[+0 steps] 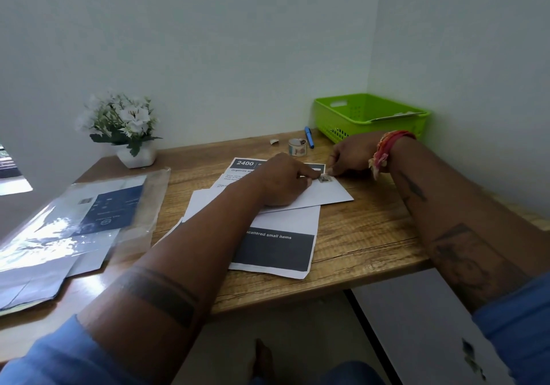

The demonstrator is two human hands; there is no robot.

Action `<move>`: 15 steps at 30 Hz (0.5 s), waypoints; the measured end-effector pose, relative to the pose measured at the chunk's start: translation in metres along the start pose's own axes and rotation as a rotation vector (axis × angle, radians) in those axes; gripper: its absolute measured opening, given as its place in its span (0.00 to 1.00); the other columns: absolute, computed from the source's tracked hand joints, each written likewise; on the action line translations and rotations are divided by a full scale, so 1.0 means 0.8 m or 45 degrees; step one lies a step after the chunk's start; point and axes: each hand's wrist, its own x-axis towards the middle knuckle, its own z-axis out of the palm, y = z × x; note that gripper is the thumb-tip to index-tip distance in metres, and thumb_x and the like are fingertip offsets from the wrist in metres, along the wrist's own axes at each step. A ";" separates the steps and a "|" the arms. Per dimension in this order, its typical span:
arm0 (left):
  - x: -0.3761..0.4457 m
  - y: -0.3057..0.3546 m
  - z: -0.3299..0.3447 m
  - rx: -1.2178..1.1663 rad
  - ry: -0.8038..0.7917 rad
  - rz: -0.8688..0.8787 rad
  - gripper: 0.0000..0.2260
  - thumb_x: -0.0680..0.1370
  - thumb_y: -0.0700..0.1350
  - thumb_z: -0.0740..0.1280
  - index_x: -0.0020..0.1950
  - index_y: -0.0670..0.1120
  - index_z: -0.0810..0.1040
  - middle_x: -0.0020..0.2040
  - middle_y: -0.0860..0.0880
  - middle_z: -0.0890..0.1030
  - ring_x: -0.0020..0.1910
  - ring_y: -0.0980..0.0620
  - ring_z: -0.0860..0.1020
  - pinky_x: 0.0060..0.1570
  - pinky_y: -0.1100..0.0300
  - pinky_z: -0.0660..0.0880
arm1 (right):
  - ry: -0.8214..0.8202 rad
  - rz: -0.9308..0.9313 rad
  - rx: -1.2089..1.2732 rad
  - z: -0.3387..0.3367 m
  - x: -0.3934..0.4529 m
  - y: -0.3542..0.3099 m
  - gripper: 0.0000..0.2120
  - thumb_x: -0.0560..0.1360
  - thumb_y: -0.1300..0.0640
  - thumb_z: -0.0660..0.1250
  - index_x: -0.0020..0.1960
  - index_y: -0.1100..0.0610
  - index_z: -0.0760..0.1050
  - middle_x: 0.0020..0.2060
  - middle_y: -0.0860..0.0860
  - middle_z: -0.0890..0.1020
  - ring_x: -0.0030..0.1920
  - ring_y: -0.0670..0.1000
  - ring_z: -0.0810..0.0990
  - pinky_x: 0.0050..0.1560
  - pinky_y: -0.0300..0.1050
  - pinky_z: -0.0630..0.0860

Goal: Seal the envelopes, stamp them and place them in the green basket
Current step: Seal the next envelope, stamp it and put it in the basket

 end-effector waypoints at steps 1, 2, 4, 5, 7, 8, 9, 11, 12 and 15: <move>0.000 0.000 0.000 0.003 0.001 0.003 0.15 0.83 0.47 0.63 0.69 0.53 0.79 0.58 0.43 0.83 0.35 0.59 0.68 0.43 0.68 0.63 | 0.010 0.013 -0.053 0.001 -0.002 -0.004 0.19 0.79 0.45 0.65 0.60 0.59 0.78 0.56 0.57 0.80 0.50 0.53 0.76 0.52 0.47 0.70; 0.000 -0.001 0.000 0.004 0.003 0.010 0.15 0.83 0.46 0.63 0.69 0.53 0.79 0.57 0.43 0.83 0.34 0.60 0.68 0.42 0.68 0.62 | 0.019 0.028 -0.084 0.001 -0.005 -0.009 0.20 0.80 0.44 0.63 0.60 0.60 0.78 0.57 0.58 0.80 0.53 0.54 0.77 0.52 0.47 0.70; 0.000 -0.002 0.001 0.004 0.009 0.025 0.15 0.83 0.46 0.63 0.68 0.53 0.79 0.55 0.43 0.83 0.32 0.62 0.69 0.38 0.68 0.62 | 0.036 0.056 -0.105 0.002 -0.010 -0.015 0.22 0.79 0.42 0.63 0.60 0.60 0.79 0.57 0.57 0.80 0.58 0.57 0.78 0.53 0.47 0.70; 0.000 -0.002 0.002 0.000 0.012 0.025 0.15 0.83 0.46 0.63 0.68 0.53 0.80 0.56 0.43 0.83 0.33 0.62 0.69 0.36 0.69 0.62 | 0.046 0.062 -0.108 0.003 -0.011 -0.017 0.23 0.79 0.42 0.64 0.60 0.60 0.79 0.57 0.57 0.81 0.59 0.57 0.78 0.55 0.47 0.71; 0.000 0.000 0.002 -0.007 0.016 0.013 0.14 0.83 0.46 0.63 0.68 0.53 0.80 0.57 0.43 0.83 0.33 0.62 0.68 0.37 0.70 0.62 | 0.076 0.078 -0.099 0.005 -0.009 -0.016 0.21 0.80 0.44 0.63 0.60 0.60 0.79 0.58 0.57 0.80 0.59 0.57 0.78 0.59 0.48 0.73; -0.001 -0.001 0.003 -0.006 0.021 0.014 0.14 0.83 0.46 0.63 0.68 0.52 0.80 0.57 0.43 0.83 0.32 0.62 0.68 0.36 0.70 0.61 | 0.080 0.078 -0.095 0.006 -0.008 -0.015 0.19 0.80 0.46 0.64 0.60 0.61 0.79 0.58 0.56 0.80 0.58 0.56 0.78 0.60 0.49 0.73; -0.001 -0.001 0.004 -0.005 0.028 0.018 0.14 0.83 0.45 0.63 0.68 0.52 0.80 0.55 0.42 0.83 0.32 0.61 0.68 0.35 0.70 0.61 | 0.082 0.074 -0.068 0.008 -0.007 -0.013 0.17 0.79 0.49 0.64 0.58 0.61 0.79 0.57 0.56 0.80 0.55 0.56 0.78 0.59 0.49 0.74; -0.003 -0.001 0.005 -0.010 0.057 0.019 0.15 0.83 0.46 0.63 0.68 0.51 0.80 0.52 0.42 0.83 0.34 0.60 0.71 0.34 0.73 0.62 | 0.109 0.073 0.047 0.012 -0.005 -0.008 0.09 0.77 0.52 0.67 0.54 0.56 0.77 0.52 0.57 0.79 0.50 0.55 0.76 0.56 0.50 0.74; -0.004 -0.002 0.006 -0.014 0.073 -0.003 0.15 0.83 0.47 0.64 0.69 0.51 0.79 0.53 0.42 0.82 0.39 0.59 0.75 0.38 0.75 0.62 | 0.127 0.072 0.074 0.013 -0.005 -0.005 0.07 0.76 0.53 0.68 0.52 0.55 0.76 0.50 0.56 0.79 0.49 0.55 0.76 0.55 0.50 0.74; -0.004 -0.007 0.012 -0.050 0.113 -0.109 0.21 0.80 0.52 0.67 0.73 0.50 0.73 0.62 0.45 0.77 0.61 0.48 0.75 0.56 0.62 0.66 | 0.150 0.071 0.114 0.014 -0.004 -0.002 0.06 0.76 0.53 0.68 0.51 0.54 0.75 0.49 0.54 0.78 0.49 0.55 0.75 0.56 0.50 0.75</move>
